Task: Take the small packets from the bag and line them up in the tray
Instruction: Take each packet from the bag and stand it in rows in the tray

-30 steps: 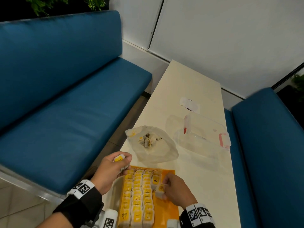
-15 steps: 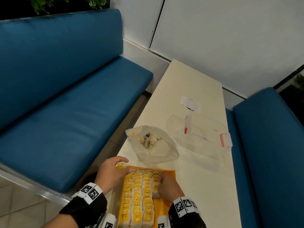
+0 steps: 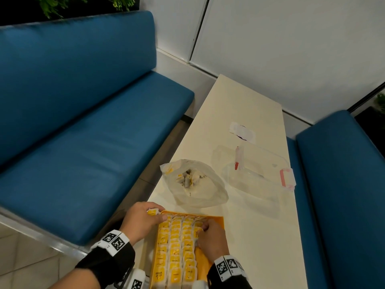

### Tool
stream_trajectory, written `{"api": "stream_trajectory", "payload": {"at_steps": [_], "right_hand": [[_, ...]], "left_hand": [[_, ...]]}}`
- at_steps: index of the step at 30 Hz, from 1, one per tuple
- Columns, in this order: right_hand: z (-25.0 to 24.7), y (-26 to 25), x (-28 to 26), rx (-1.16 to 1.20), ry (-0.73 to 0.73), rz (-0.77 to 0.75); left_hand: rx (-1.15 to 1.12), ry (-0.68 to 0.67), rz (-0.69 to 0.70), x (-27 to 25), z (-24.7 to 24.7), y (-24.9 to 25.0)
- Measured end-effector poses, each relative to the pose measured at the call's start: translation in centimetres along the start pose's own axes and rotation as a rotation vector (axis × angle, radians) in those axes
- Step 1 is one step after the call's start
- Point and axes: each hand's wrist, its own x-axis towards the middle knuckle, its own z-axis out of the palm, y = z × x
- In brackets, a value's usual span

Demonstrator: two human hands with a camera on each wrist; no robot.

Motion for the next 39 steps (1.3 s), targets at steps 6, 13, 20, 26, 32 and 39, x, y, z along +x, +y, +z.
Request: {"api": "stream_trajectory", "payload": {"at_steps": [6, 13, 20, 26, 32, 39], "right_hand": [[0.1, -0.2, -0.3, 0.043, 0.027, 0.042], [-2.9, -1.6, -2.1, 0.006, 0.092, -0.062], [-5.3, -6.5, -5.6, 0.306, -0.003, -0.44], [-3.9, -6.8, -5.4, 0.308, -0.023, -0.447], [-4.9, -5.9, -4.5, 0.503, 0.031, -0.365], [-5.8, -5.6, -4.1, 0.616, -0.008, -0.343]], "left_hand": [[0.021, -0.005, -0.013, -0.3, -0.1, 0.4], [-0.289, -0.057, -0.063, -2.3, -1.5, 4.1], [-0.667, -0.322, -0.262, -3.9, 0.1, 7.8], [-0.641, -0.396, -0.259, -4.2, 1.8, 8.1], [-0.598, -0.493, -0.082, -4.7, 1.4, 7.2], [-0.493, -0.446, 0.019, -4.5, 1.6, 6.7]]}}
